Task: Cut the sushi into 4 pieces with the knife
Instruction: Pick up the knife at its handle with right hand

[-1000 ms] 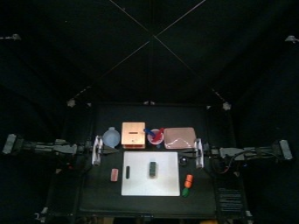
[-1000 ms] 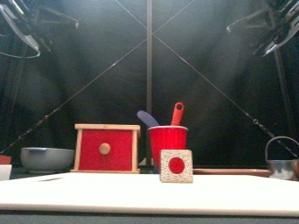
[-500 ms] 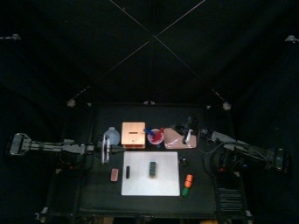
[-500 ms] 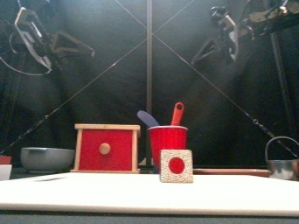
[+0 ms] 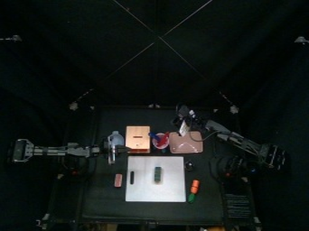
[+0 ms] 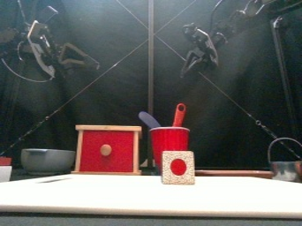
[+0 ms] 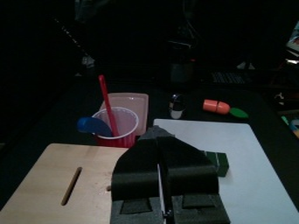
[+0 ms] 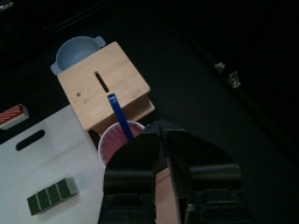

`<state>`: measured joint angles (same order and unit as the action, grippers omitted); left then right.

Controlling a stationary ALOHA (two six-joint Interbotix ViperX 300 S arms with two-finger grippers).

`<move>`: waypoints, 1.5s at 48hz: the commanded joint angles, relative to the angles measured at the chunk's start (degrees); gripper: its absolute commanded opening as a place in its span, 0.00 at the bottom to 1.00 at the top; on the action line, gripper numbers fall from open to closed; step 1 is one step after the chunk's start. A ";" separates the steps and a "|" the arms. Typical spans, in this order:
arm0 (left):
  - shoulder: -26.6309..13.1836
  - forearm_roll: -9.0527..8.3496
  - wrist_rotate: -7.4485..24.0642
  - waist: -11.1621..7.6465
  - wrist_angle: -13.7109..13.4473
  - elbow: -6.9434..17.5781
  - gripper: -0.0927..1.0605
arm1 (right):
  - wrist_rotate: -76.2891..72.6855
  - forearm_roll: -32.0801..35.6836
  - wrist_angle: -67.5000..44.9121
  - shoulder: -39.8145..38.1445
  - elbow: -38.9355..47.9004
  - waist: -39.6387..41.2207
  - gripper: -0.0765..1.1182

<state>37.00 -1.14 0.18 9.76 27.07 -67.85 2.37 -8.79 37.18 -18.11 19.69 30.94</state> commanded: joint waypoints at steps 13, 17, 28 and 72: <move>-0.09 0.09 -0.09 0.62 -0.26 0.97 0.05 | 15.64 -14.59 16.26 11.34 -12.83 3.78 0.91; -0.09 0.09 -0.09 0.53 -0.79 0.97 0.05 | 17.58 -16.44 19.78 14.06 -15.12 5.27 0.91; -0.09 0.09 0.00 0.44 -1.14 0.97 0.05 | 21.09 -16.88 31.64 21.45 -21.27 7.12 0.91; 0.00 0.09 -0.18 0.35 -1.14 0.18 0.05 | 21.27 -0.44 37.88 30.85 -25.05 -0.70 0.91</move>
<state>37.00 -1.05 0.09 10.02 25.66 -68.29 23.47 -10.02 74.88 14.06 -4.92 30.06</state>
